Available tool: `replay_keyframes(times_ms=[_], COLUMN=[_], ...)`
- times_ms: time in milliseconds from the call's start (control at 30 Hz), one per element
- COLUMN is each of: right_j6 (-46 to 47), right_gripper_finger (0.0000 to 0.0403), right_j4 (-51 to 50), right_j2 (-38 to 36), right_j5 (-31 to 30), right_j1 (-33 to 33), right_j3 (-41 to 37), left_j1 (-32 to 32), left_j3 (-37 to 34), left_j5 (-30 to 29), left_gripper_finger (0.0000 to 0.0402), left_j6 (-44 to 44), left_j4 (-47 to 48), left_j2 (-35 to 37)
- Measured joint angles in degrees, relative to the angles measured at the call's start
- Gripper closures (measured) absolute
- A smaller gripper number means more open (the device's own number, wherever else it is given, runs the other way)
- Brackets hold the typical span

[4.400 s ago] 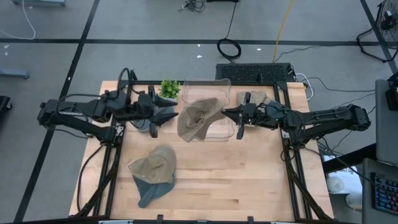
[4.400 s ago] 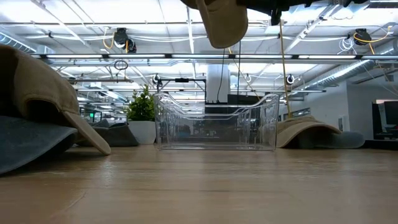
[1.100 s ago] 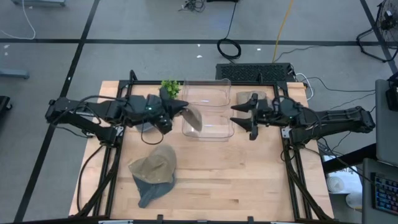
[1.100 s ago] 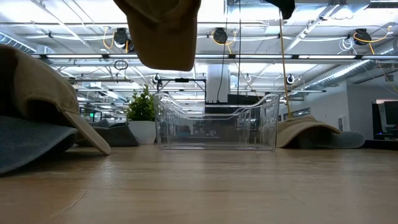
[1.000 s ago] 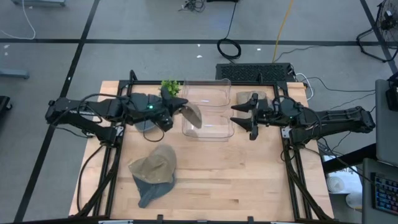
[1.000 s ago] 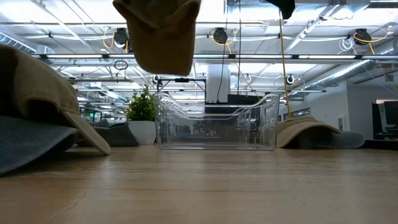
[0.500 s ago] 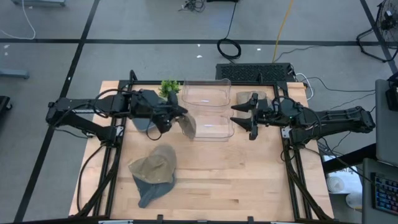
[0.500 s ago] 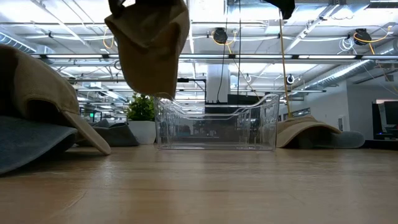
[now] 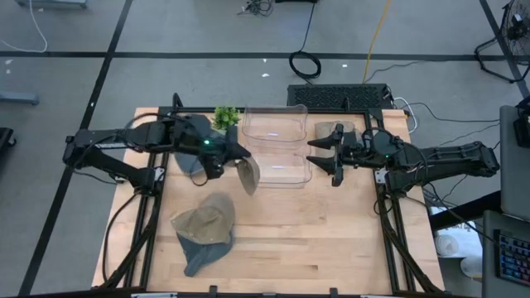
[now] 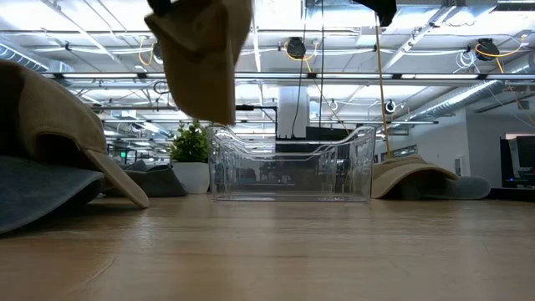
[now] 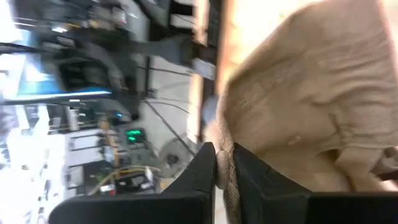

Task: Pick & Place hat
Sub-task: Put the bottom right brown cap into the bottom transparent bin

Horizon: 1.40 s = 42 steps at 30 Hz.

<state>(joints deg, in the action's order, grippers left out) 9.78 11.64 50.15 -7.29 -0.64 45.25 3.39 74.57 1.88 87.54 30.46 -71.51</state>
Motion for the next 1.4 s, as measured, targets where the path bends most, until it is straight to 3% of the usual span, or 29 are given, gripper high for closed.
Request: replay_keyframes(times_ms=[267,633,767,1067,1400], right_j6=[0.0,-1.34,-1.66,-1.9,-1.63], right_gripper_finger=[0.0179,0.0182,0.0184,0.0186,0.0187], right_j4=[-1.02,-2.3,-3.14,-3.37,-3.56], right_j2=[0.02,0.02,0.02,0.02,0.02], right_j5=[0.04,-0.04,-0.07,-0.09,-0.09], right_j1=[0.0,0.01,0.02,0.02,0.02], right_j3=[-0.02,-0.04,-0.04,-0.04,-0.04], left_j1=[3.42,10.08,10.13,12.86,15.7], left_j3=[0.02,-0.11,0.0,0.0,-0.01], left_j5=[3.58,12.42,18.94,20.69,22.92], left_gripper_finger=[0.0375,0.0375,0.0375,0.0375,0.0375], left_j6=[6.02,6.58,6.38,4.98,5.34], left_j4=[-4.88,-1.96,-5.47,0.83,0.38], left_j2=[-4.55,-7.92,-8.19,-8.19,-11.56])
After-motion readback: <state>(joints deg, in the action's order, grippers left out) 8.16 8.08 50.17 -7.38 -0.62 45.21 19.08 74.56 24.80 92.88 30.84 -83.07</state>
